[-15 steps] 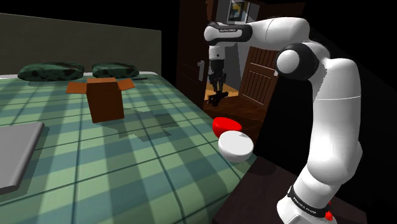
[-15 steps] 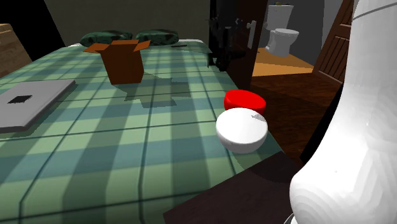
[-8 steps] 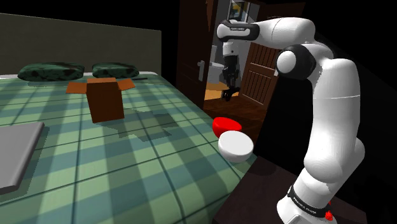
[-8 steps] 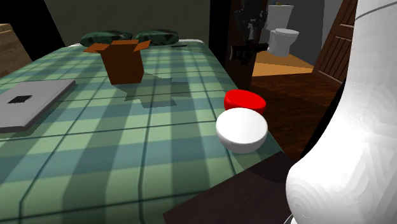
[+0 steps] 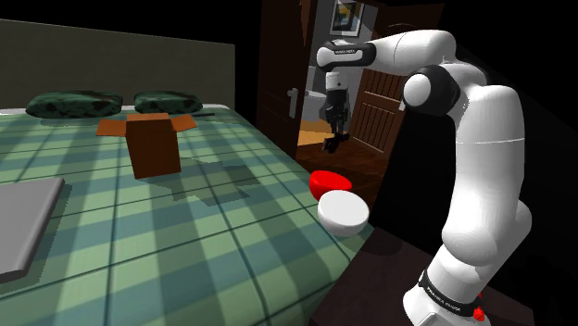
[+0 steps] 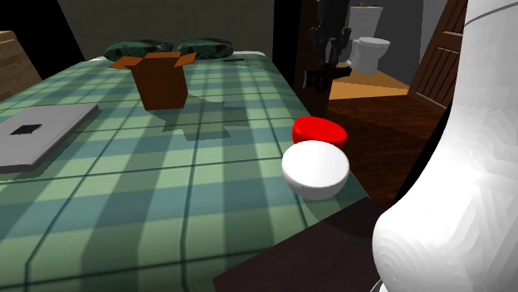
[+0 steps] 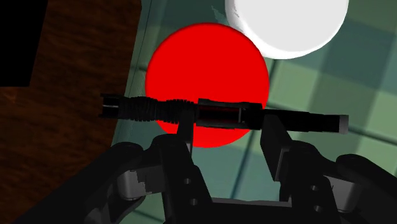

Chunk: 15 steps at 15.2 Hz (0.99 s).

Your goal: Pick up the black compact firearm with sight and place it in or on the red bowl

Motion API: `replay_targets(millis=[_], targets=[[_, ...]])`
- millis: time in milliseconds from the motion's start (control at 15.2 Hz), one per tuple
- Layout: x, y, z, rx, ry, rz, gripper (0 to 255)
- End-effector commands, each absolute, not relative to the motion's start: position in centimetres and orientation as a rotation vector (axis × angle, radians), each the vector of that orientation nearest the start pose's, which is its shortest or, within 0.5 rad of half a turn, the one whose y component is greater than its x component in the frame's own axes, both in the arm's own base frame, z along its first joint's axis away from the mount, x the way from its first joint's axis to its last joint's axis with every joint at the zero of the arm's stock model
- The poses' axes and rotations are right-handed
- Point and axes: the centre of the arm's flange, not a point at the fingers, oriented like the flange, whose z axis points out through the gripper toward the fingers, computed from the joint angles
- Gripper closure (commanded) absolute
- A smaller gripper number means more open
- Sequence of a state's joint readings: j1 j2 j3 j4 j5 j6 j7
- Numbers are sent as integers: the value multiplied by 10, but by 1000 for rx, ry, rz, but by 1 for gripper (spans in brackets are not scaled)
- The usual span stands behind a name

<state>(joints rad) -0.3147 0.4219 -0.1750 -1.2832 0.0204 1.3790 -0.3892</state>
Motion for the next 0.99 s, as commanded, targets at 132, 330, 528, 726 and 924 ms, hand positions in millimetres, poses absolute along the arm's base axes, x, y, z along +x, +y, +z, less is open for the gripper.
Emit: replay_targets(millis=[132,330,528,726,924], targets=[[580,-282,470,-3013,145,474,255],[580,-282,455,-3013,145,474,255],[580,-282,439,-3013,145,474,255],[580,-282,423,-3013,145,474,255],[580,-282,407,-3013,145,474,255]])
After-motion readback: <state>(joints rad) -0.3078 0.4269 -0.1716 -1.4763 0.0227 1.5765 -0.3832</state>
